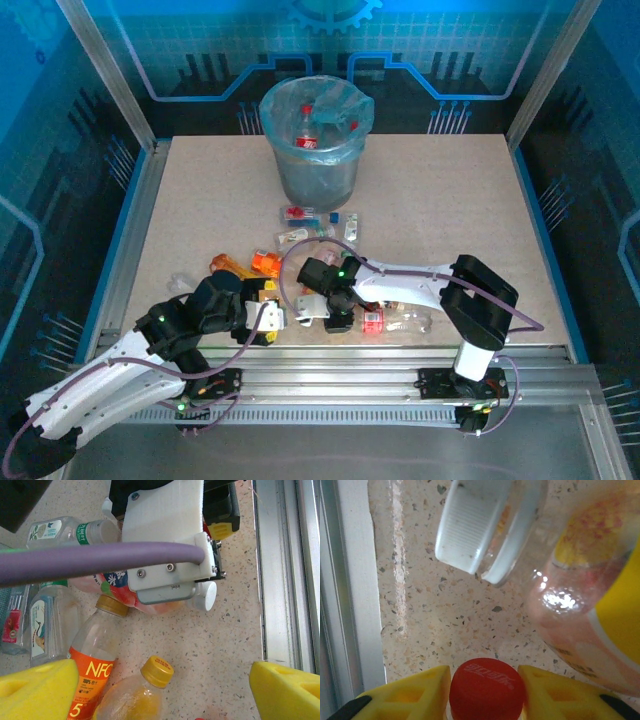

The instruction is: Put the plastic bottles in the bin

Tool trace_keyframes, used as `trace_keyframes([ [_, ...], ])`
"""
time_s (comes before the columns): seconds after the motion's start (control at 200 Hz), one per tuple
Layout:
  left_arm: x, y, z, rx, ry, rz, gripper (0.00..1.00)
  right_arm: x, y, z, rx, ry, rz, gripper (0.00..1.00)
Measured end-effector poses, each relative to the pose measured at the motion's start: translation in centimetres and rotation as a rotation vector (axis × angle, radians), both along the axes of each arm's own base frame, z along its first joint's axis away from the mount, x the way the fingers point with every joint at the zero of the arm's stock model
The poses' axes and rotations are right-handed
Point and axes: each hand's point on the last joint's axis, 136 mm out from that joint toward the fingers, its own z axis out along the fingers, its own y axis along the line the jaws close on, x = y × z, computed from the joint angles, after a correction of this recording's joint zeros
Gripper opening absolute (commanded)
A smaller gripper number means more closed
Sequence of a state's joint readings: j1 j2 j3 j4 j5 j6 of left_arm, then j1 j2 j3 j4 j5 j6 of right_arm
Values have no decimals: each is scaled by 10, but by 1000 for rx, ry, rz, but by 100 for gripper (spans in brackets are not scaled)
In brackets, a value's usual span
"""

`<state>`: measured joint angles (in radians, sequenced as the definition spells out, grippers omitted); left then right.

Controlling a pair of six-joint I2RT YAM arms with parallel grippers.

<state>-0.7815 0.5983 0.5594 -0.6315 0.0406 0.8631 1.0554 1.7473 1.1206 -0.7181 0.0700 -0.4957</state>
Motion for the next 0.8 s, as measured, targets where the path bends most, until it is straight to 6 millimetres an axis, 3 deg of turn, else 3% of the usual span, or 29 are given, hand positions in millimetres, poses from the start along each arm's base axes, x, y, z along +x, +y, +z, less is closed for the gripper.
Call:
trace_keyframes([
  [0.235,0,0,1,-1,0,0,89,-5,-1,2,4,30,-12,21],
  [0.39,0,-1,10,-15,-2,8,89,-9,0,16,42,40,-25,16],
  [0.63,5,-6,42,-89,-29,31,89,0,-5,66,183,3,-92,10],
  [0.8,14,-16,86,-222,-64,74,88,12,-17,122,315,-61,-165,8],
])
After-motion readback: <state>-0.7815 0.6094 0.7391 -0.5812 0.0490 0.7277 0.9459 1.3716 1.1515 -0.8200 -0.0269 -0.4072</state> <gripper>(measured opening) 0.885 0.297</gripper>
